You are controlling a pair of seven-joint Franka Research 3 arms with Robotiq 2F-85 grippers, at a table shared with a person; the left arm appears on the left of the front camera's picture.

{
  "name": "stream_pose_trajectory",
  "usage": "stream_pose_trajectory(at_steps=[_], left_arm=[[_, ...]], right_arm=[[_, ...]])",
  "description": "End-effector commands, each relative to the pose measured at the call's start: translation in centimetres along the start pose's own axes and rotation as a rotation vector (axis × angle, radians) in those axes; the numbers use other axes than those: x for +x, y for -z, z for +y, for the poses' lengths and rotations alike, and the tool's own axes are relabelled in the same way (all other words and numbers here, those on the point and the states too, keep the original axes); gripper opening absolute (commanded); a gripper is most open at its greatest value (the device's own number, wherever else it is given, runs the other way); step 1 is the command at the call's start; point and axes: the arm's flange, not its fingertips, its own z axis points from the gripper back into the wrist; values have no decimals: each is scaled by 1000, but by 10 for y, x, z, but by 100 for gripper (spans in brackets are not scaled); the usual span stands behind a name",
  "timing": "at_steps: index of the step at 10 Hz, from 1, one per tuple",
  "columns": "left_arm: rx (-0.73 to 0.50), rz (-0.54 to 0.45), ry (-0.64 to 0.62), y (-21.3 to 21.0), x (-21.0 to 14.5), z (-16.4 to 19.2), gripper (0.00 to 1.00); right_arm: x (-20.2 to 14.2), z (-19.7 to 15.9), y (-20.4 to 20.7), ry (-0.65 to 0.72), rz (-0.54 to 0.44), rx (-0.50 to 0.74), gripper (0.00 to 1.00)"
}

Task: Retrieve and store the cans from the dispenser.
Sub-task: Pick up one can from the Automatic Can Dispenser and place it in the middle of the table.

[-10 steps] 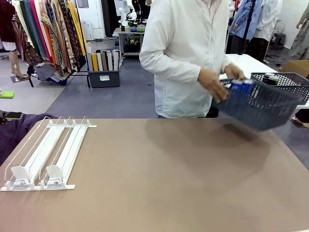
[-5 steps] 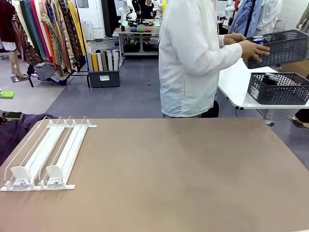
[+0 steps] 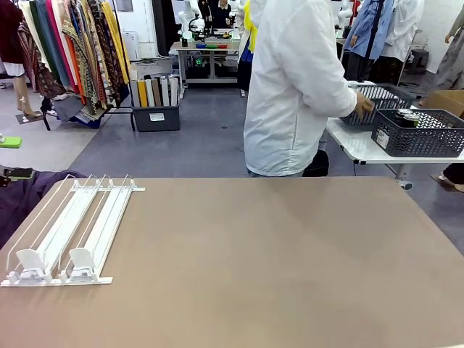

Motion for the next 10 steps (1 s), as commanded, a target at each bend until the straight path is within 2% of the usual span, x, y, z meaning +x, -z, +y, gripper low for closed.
stream_pose_trajectory(at_steps=[1, 10], left_arm=[[12, 8, -11, -2, -2, -2, 100], [12, 8, -11, -2, -2, -2, 100]], right_arm=[[2, 2, 3, -16, -20, 28, 100], [2, 2, 3, -16, -20, 28, 100]])
